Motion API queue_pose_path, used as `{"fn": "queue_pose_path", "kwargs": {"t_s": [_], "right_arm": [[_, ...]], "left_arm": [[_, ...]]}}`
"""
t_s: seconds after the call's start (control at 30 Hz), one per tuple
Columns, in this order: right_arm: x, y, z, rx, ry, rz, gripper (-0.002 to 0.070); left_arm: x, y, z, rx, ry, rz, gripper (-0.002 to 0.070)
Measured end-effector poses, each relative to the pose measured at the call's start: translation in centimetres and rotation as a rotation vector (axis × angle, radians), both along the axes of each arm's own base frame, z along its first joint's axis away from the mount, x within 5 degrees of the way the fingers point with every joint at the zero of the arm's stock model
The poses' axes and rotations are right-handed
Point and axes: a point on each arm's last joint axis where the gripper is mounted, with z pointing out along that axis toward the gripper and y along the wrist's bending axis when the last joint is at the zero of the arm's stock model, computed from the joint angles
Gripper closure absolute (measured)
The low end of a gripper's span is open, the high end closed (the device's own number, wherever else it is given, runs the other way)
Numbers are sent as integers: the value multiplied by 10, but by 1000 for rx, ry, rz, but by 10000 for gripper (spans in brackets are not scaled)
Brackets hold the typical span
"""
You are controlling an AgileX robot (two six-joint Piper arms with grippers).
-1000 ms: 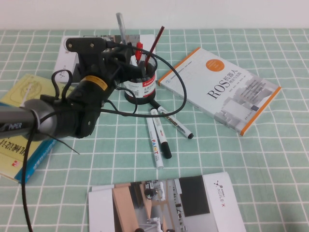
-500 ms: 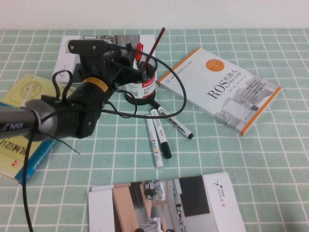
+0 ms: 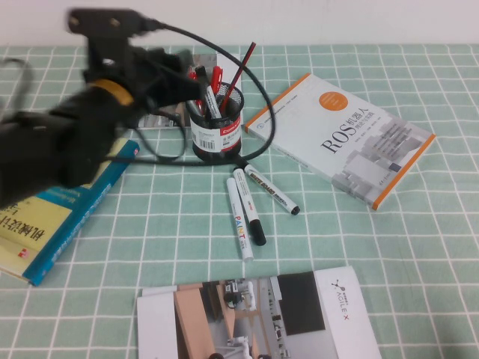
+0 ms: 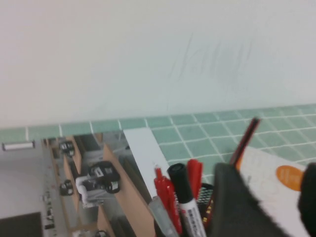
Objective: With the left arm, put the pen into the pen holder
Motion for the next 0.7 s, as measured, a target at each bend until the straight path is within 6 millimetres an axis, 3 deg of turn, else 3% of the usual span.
{"fn": "queue_pose_path", "kwargs": {"t_s": [0.13,0.2,0.33,0.5,0.7], "right_arm": [[0,0,0,0,0,0,696],[0,0,0,0,0,0,696],[0,0,0,0,0,0,696],[0,0,0,0,0,0,696],[0,0,0,0,0,0,696]], "left_arm": [[-41,20,28,23,-20,-15,603],[-64,30,38,27,-26,-20,643],[-106,51,40,34,-13,-23,669],[-154,75,28,-10,13,-16,675],[-197,96,-3,-27,53,-11,675]]}}
